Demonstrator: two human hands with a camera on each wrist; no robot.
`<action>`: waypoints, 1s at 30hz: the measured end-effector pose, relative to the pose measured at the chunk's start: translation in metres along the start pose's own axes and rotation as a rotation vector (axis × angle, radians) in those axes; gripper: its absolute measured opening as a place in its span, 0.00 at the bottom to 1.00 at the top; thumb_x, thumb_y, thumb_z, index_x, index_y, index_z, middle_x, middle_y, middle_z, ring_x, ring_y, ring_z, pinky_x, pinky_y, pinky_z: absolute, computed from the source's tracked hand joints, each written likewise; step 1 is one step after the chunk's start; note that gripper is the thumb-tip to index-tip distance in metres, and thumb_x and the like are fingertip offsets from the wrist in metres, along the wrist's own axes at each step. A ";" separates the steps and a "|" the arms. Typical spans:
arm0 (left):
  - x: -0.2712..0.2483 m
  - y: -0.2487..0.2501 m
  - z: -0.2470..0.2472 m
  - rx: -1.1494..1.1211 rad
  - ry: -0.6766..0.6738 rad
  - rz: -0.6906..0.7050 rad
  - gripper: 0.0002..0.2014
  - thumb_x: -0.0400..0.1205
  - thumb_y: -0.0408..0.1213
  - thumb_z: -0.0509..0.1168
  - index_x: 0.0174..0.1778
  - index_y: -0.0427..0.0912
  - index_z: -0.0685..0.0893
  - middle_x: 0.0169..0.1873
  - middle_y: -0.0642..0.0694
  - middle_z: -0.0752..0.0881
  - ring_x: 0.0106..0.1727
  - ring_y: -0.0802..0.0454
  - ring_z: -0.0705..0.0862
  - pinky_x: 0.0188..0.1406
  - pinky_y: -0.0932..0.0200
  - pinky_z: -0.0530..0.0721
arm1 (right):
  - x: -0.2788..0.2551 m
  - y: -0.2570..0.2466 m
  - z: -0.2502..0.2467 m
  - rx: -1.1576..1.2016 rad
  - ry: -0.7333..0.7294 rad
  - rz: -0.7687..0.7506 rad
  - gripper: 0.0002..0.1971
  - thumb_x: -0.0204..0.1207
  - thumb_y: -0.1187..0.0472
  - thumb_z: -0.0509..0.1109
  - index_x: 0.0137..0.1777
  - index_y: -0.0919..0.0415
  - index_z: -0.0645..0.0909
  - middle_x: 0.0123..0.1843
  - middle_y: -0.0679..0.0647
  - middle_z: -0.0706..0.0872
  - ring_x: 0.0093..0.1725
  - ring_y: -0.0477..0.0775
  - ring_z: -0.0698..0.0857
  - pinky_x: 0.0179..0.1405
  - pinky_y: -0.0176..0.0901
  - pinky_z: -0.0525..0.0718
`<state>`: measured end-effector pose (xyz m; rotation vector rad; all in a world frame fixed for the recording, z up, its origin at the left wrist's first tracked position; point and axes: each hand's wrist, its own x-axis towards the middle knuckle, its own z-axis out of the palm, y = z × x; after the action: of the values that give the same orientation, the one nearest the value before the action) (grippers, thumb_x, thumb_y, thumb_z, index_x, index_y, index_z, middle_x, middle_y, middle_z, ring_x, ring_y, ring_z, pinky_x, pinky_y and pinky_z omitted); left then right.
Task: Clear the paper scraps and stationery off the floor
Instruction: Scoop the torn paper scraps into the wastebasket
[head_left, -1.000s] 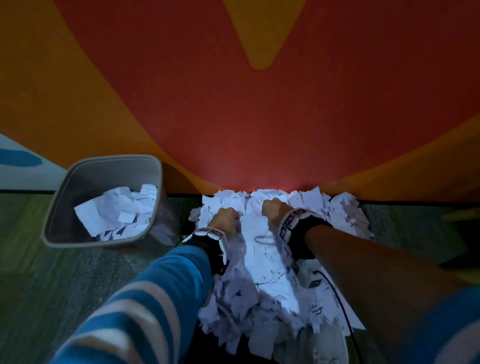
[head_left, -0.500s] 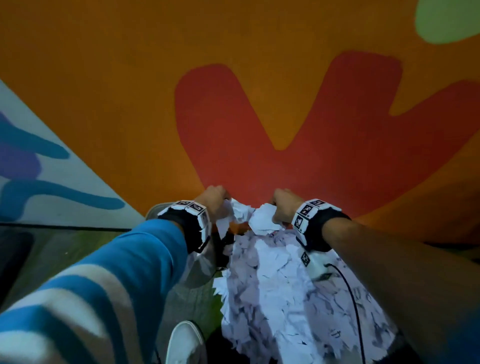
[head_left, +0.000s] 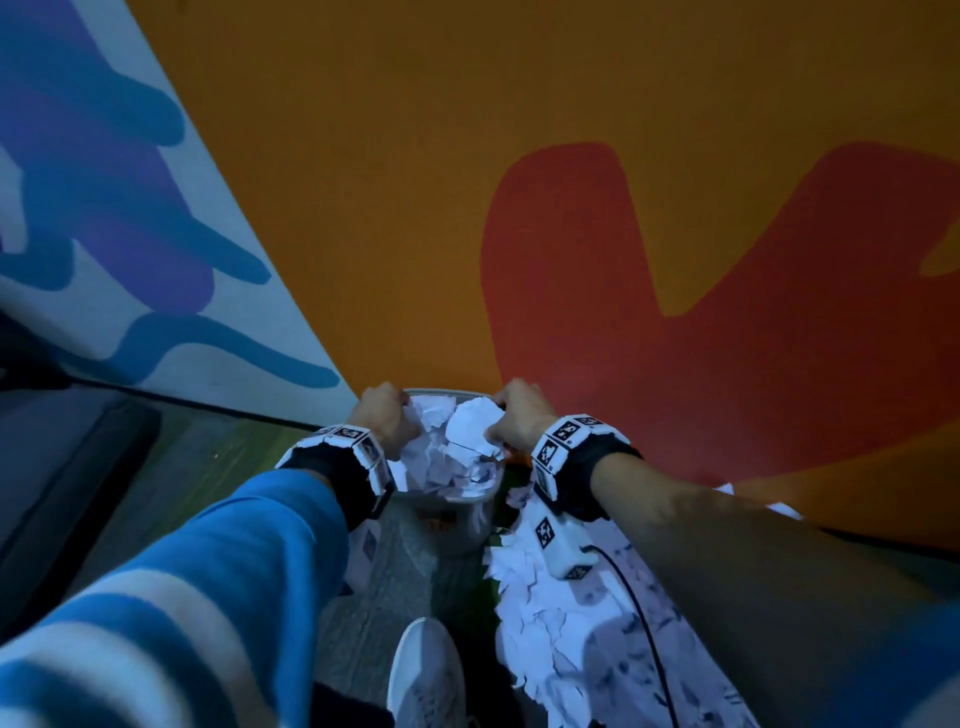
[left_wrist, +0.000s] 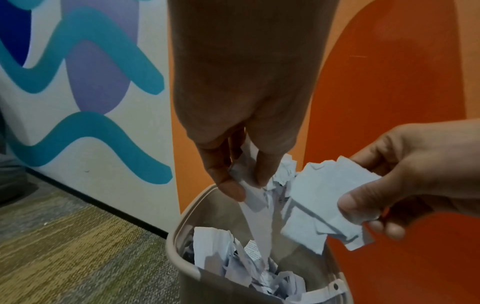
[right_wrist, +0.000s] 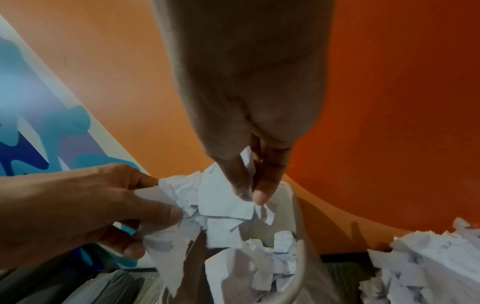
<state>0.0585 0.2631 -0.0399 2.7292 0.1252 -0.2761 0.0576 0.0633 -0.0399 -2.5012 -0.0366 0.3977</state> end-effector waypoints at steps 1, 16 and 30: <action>0.004 -0.003 0.001 -0.009 0.005 -0.009 0.17 0.73 0.37 0.73 0.56 0.33 0.88 0.51 0.31 0.88 0.48 0.36 0.88 0.43 0.49 0.85 | 0.004 -0.004 0.007 0.025 -0.008 0.012 0.09 0.68 0.72 0.77 0.34 0.59 0.83 0.52 0.67 0.87 0.40 0.61 0.90 0.26 0.40 0.83; 0.014 0.012 0.025 -0.067 -0.124 0.112 0.14 0.78 0.34 0.74 0.60 0.39 0.89 0.57 0.41 0.89 0.49 0.44 0.88 0.47 0.59 0.84 | 0.006 0.014 0.006 -0.016 -0.191 -0.008 0.16 0.72 0.65 0.80 0.60 0.63 0.85 0.42 0.56 0.89 0.35 0.54 0.89 0.35 0.46 0.90; 0.030 0.113 0.145 -0.499 -0.437 0.121 0.07 0.82 0.25 0.67 0.38 0.34 0.85 0.35 0.34 0.89 0.37 0.38 0.89 0.34 0.42 0.91 | 0.004 0.174 -0.008 -0.061 -0.314 0.203 0.14 0.76 0.65 0.76 0.55 0.77 0.85 0.42 0.67 0.89 0.36 0.58 0.84 0.39 0.51 0.87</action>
<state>0.0769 0.1037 -0.1343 2.1196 -0.0843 -0.6944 0.0524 -0.0836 -0.1340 -2.4862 0.0819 0.8828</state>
